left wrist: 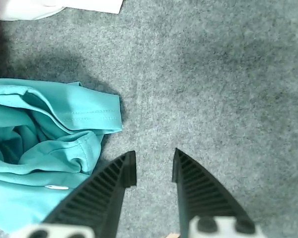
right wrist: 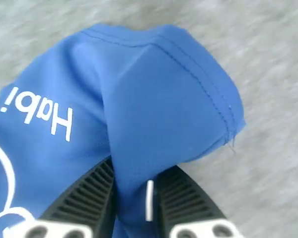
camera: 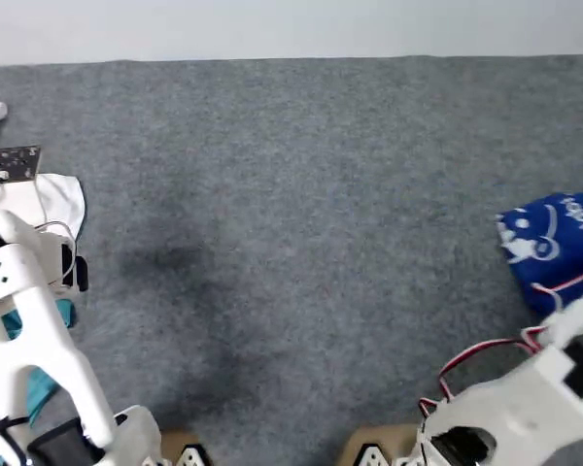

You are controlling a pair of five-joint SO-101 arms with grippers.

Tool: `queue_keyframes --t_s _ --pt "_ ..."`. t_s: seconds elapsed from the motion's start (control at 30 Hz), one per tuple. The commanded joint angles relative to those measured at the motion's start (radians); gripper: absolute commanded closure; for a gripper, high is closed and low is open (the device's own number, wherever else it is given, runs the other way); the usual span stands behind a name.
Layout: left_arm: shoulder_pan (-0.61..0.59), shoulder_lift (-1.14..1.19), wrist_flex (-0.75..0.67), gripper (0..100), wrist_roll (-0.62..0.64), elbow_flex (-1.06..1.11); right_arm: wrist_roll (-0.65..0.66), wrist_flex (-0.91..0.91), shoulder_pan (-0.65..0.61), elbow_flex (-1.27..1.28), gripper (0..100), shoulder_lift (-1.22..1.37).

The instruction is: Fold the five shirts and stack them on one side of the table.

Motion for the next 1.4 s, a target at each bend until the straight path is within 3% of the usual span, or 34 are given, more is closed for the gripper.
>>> queue_keyframes --t_s 0.0,0.1,0.43,0.67,0.8,0.97,1.13,1.37 --pt "-0.002 -0.035 0.006 86 0.003 -0.013 0.077 0.048 0.071 -0.164 99.0 0.058" --pt "-0.002 -0.035 0.006 86 0.005 -0.012 0.120 0.128 0.108 -0.239 99.0 0.127" --pt "0.000 -0.035 0.006 86 0.005 -0.012 0.181 0.154 0.203 -0.408 97.2 0.283" --pt "0.000 -0.035 0.020 86 0.005 -0.012 0.173 0.300 0.197 -0.493 66.4 0.280" --pt "0.000 -0.035 0.017 86 0.005 -0.012 0.143 0.461 0.194 -0.664 63.7 0.278" --pt "0.002 -0.034 0.012 86 0.005 -0.010 0.049 0.730 0.133 -0.933 63.7 0.280" --pt "0.002 -0.034 0.012 86 0.005 -0.010 -0.041 0.951 0.013 -1.045 63.8 0.291" --pt "0.002 -0.034 0.015 86 0.005 -0.010 -0.195 0.969 -0.120 -0.936 63.8 0.305"
